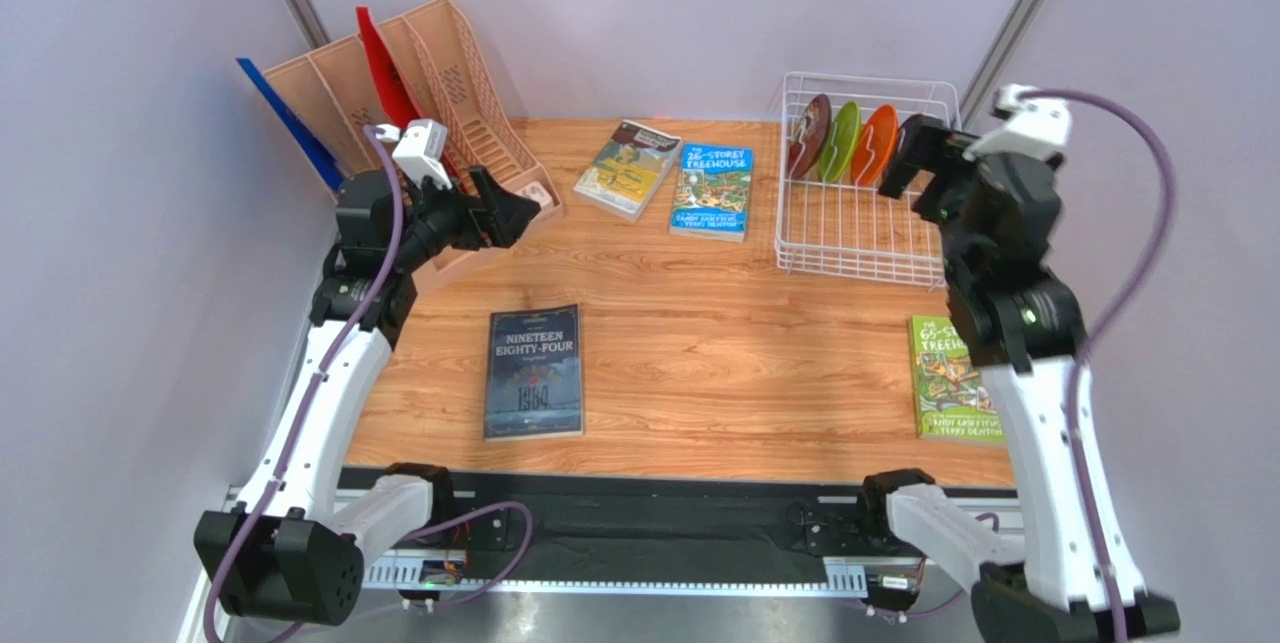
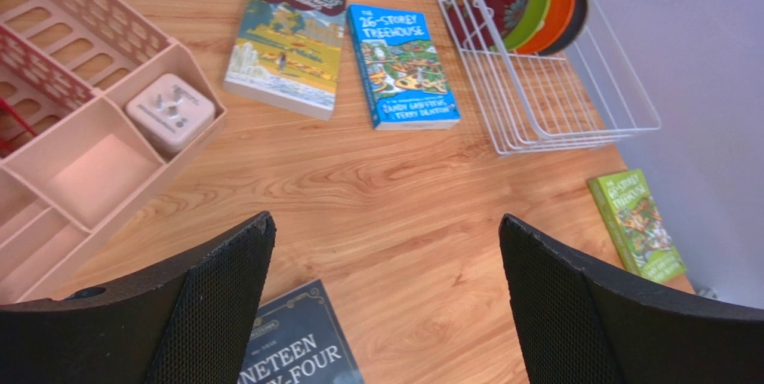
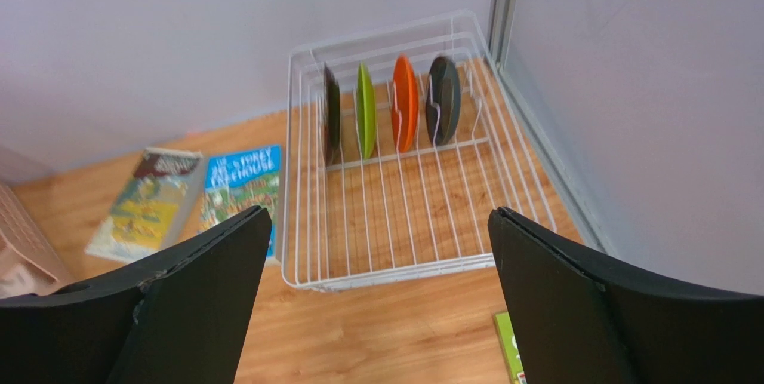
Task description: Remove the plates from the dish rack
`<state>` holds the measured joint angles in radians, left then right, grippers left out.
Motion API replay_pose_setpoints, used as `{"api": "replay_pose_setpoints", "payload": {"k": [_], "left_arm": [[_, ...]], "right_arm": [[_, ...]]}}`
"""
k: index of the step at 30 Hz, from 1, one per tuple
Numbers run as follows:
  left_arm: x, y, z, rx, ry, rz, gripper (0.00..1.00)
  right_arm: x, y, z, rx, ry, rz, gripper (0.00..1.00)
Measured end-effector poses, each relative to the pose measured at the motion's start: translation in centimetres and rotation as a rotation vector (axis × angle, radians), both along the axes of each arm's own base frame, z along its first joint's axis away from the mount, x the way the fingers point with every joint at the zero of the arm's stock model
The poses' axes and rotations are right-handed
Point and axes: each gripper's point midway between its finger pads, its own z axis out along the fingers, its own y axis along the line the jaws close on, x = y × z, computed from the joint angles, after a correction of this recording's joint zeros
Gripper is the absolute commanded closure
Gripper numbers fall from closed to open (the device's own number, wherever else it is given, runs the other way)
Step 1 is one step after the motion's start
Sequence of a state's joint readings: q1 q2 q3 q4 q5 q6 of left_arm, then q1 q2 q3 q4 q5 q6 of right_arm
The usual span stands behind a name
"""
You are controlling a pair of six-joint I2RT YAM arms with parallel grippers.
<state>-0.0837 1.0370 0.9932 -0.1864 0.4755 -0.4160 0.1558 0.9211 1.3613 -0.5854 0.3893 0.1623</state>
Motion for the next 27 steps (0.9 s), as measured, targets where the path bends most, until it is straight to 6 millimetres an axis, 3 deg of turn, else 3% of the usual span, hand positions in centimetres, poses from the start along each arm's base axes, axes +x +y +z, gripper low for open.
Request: {"api": "replay_pose_setpoints", "payload": {"k": [4, 6, 9, 15, 20, 27], "left_arm": [[0.7, 0.7, -0.7, 0.035, 0.006, 0.039, 0.00], [0.9, 0.9, -1.1, 0.048, 0.007, 0.046, 0.00], [1.2, 1.0, -1.9, 0.058, 0.019, 0.052, 0.00], [2.4, 0.8, -4.5, 0.055, 0.067, 0.047, 0.00], [2.7, -0.3, -8.5, 0.069, 0.119, 0.035, 0.00], [3.7, -4.4, -11.4, 0.143, 0.154, -0.019, 0.00]], "right_arm": [[5.2, 1.7, -5.9, -0.030, 0.193, 0.056, 0.00], [6.9, 2.0, -7.9, -0.047, 0.253, 0.061, 0.00], [9.2, 2.1, -9.3, -0.077, 0.305, 0.057, 0.00], [16.7, 2.7, -8.5, -0.103, 0.299, 0.037, 0.12], [21.6, 3.6, -11.6, -0.108, 0.356, 0.045, 0.19], [27.3, 4.5, -16.7, -0.122, 0.431, 0.055, 0.27]]}}
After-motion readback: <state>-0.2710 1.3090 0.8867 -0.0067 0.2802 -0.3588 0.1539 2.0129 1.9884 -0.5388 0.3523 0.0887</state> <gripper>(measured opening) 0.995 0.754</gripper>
